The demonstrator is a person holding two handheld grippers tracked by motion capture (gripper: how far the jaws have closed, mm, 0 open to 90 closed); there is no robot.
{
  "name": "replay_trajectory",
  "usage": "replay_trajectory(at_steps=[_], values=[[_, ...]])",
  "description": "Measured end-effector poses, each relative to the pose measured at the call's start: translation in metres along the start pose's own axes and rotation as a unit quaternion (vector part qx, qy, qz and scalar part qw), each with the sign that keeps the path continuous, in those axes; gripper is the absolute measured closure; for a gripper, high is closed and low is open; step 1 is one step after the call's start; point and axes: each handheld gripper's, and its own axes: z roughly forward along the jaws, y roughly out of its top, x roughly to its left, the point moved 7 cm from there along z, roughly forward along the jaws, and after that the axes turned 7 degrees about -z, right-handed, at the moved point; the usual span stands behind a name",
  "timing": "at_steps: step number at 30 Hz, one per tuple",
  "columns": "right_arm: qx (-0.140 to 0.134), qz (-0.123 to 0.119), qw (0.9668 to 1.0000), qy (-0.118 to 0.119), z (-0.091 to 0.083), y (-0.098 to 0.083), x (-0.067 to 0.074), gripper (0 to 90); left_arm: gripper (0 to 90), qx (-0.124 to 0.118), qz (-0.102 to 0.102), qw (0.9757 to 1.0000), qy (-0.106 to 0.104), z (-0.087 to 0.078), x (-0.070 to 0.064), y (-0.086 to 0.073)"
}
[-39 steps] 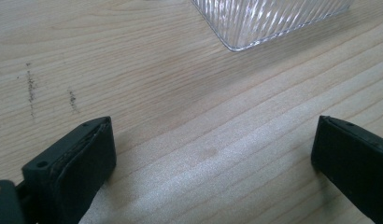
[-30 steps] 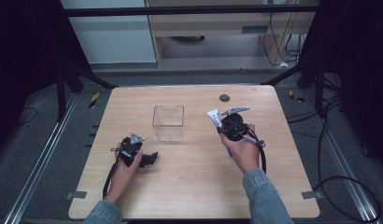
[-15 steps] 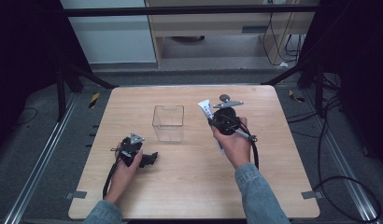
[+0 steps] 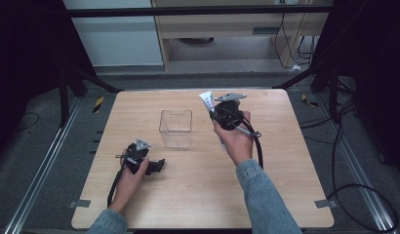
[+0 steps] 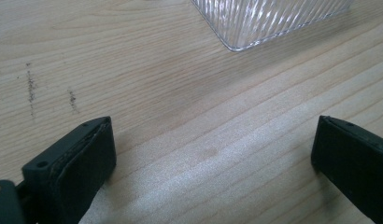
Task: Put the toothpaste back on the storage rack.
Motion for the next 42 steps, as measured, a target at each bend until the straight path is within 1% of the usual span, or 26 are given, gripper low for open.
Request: replay_trajectory(at_steps=[6, 7, 9, 12, 13, 25, 31, 37, 42], values=[[-0.02, -0.004, 0.9998, -0.003, 0.001, 0.023, 0.004, 78.8, 0.0, 0.001, 0.003, 1.0, 0.001, 0.0, 0.0, 0.0], [-0.02, -0.004, 0.9998, -0.003, 0.001, 0.023, 0.004, 78.8, 0.0, 0.002, 0.003, 1.0, 0.001, 0.0, 0.0, 0.0], [-0.025, -0.008, 0.9997, -0.005, 0.004, 0.03, 0.006, 78.7, 0.0, 0.001, 0.003, 1.0, 0.001, 0.0, 0.0, 0.0], [-0.025, -0.013, 0.9996, -0.005, 0.006, 0.035, 0.007, 78.8, 0.0, 0.002, 0.003, 1.0, 0.001, 0.0, 0.0, 0.0], [-0.026, -0.013, 0.9996, -0.004, 0.008, 0.039, 0.01, 78.7, 0.0, 0.001, 0.003, 1.0, 0.0, 0.0, 0.0, 0.0], [-0.038, -0.015, 0.9992, -0.002, 0.019, 0.059, 0.02, 78.7, 0.0, 0.002, 0.004, 1.0, 0.0, 0.0, 0.0, 0.0], [-0.048, -0.012, 0.9987, -0.003, 0.024, 0.07, 0.02, 78.7, 0.0, 0.002, 0.004, 1.0, 0.0, 0.0, 0.0, 0.0], [-0.054, -0.009, 0.9985, -0.001, 0.026, 0.077, 0.022, 78.7, 0.0, 0.003, 0.004, 1.0, 0.0, 0.0, 0.0, 0.0], [-0.059, -0.015, 0.9981, 0.0, 0.032, 0.085, 0.028, 78.7, 0.0, 0.001, 0.002, 1.0, -0.001, 0.0, 0.0, 0.0]])
